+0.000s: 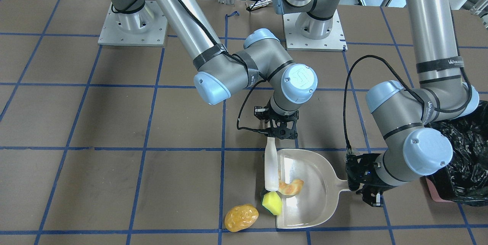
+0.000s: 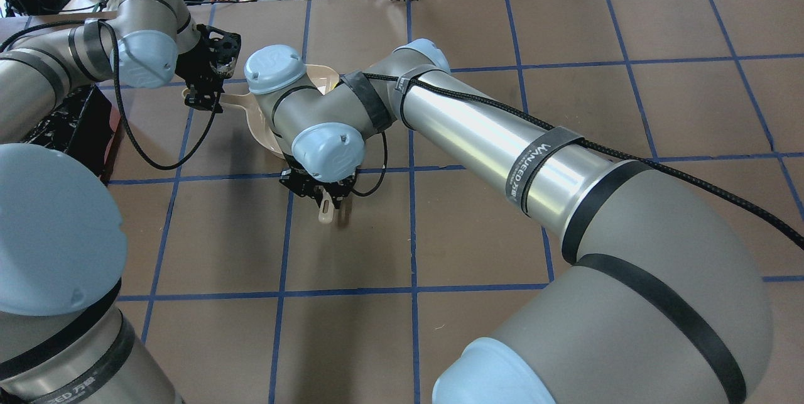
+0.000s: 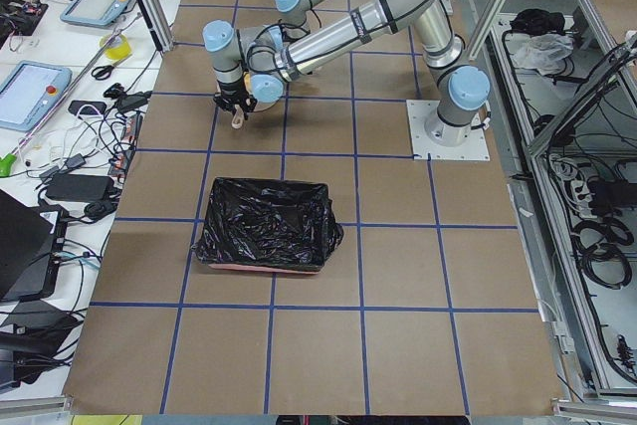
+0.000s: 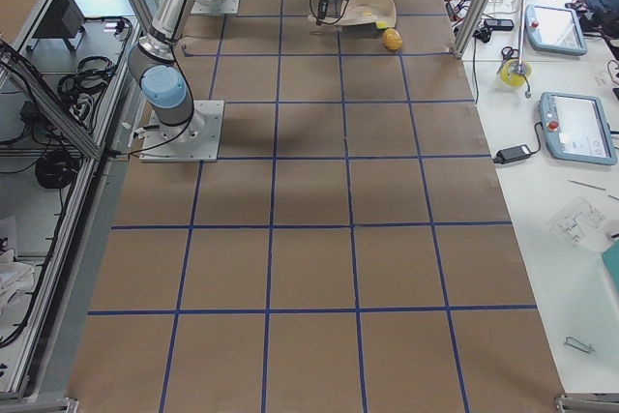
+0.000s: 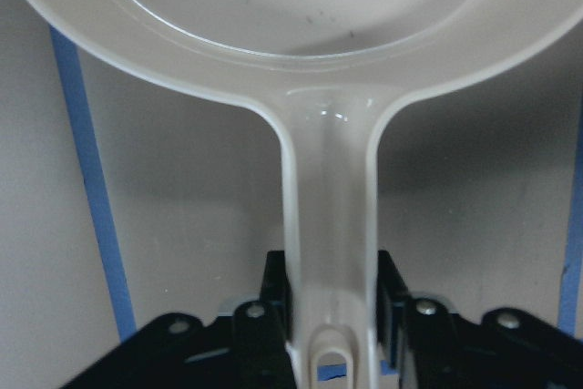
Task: Sweep and dump trash into bin
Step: 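Sweep the twisted pastry into the dustpan with the right gripper's brush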
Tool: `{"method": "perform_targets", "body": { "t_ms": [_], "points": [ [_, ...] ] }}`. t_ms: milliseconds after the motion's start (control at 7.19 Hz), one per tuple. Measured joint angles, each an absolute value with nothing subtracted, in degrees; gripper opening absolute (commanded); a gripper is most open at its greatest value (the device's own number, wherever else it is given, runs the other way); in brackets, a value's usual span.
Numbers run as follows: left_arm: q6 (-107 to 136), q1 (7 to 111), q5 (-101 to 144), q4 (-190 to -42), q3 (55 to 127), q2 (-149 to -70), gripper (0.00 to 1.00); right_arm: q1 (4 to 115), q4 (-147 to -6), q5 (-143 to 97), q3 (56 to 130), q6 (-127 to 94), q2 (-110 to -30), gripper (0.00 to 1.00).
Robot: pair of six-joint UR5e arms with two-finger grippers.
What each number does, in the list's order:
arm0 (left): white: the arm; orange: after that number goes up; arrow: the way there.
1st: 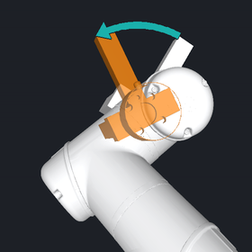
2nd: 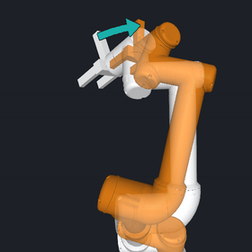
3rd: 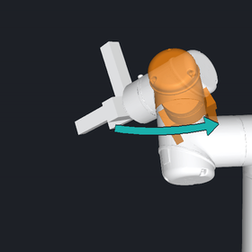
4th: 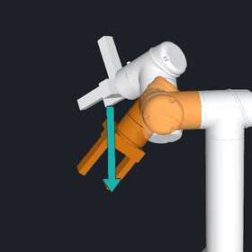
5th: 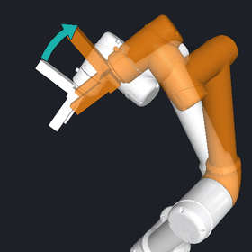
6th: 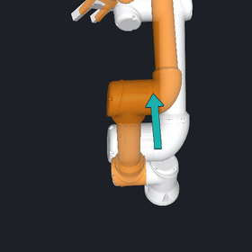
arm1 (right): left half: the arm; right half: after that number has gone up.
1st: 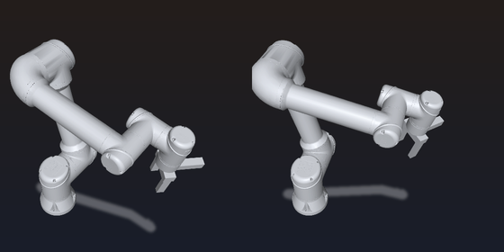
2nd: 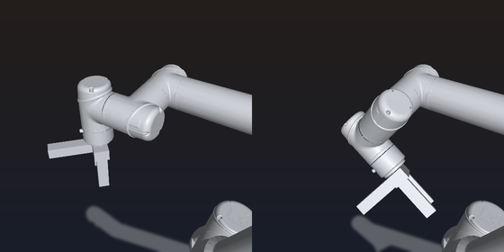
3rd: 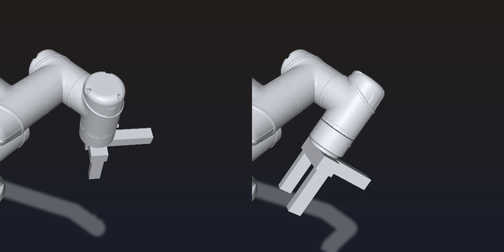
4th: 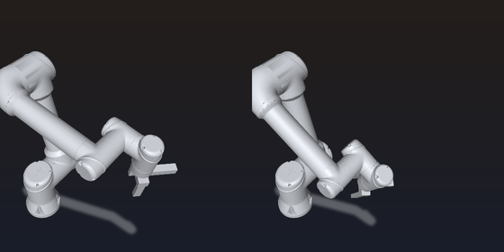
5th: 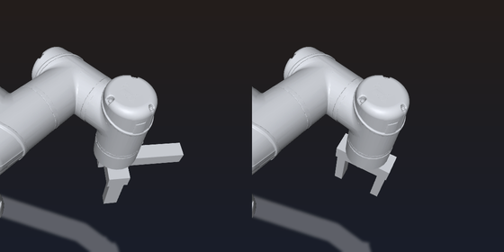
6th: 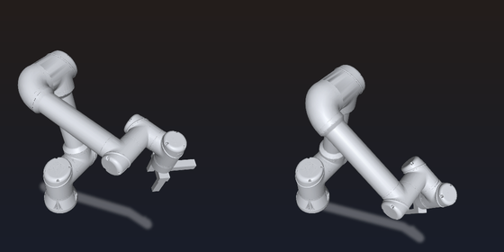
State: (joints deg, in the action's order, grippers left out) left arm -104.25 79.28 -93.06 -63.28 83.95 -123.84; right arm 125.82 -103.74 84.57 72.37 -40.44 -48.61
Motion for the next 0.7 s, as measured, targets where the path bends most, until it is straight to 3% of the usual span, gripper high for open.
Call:
{"method": "perform_targets", "body": {
  "t_ms": [695],
  "points": [
    [-104.2, 79.3, -93.0, -63.1, 84.0, -123.8, 0.04, 127.7, -105.2, 80.2, 70.1, -44.1, -48.5, 0.0]
  ]
}}
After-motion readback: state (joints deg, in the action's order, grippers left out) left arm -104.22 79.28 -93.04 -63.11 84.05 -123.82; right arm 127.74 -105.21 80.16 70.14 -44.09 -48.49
